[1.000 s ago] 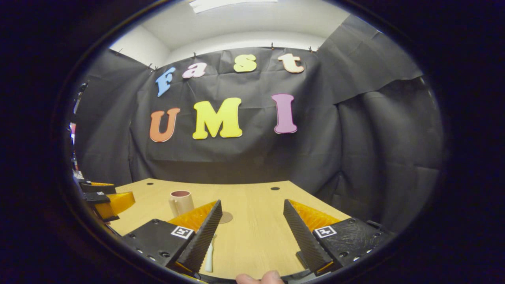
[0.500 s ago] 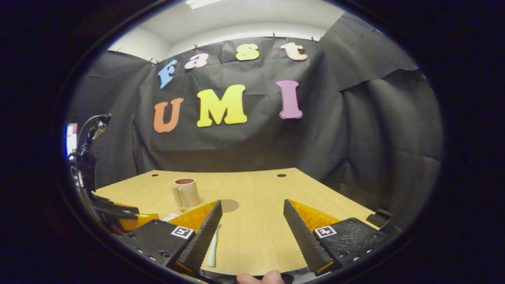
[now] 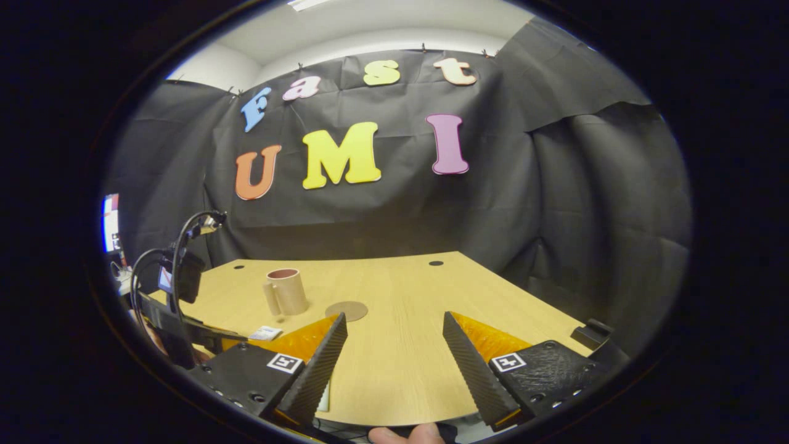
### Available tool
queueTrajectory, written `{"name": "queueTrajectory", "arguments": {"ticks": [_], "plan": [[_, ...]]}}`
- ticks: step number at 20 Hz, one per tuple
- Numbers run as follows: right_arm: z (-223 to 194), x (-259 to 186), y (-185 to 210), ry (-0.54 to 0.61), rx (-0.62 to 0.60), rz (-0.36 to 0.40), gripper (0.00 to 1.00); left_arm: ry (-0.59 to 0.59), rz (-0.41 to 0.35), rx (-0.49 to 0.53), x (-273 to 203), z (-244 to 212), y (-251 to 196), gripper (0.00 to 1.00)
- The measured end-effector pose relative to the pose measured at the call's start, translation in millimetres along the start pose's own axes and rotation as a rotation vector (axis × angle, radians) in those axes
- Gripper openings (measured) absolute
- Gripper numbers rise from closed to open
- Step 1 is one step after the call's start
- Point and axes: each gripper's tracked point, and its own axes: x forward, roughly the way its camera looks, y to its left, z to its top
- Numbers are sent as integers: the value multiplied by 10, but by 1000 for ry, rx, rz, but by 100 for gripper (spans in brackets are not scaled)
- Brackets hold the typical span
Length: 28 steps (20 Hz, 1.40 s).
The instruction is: Put the toothbrush and toothpaste on the desktop into the cup, then pick up the cup and place it on the coaster on the desktop.
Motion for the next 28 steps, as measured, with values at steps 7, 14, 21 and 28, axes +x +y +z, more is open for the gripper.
{"name": "queueTrajectory", "arguments": {"ticks": [7, 14, 21, 28], "plan": [[-153, 76, 149, 49, 1, 33, 94, 24, 65, 15, 91, 104, 115, 64], [-349, 160, 255, 128, 9, 55, 92, -28, 24, -39, 117, 481, 82, 44], [-622, 289, 469, 247, 6, 95, 95, -158, 2, -32, -251, 670, 69, 41], [-936, 503, 753, 367, -87, 111, 95, -303, 9, -5, -676, 970, 132, 41]]}}
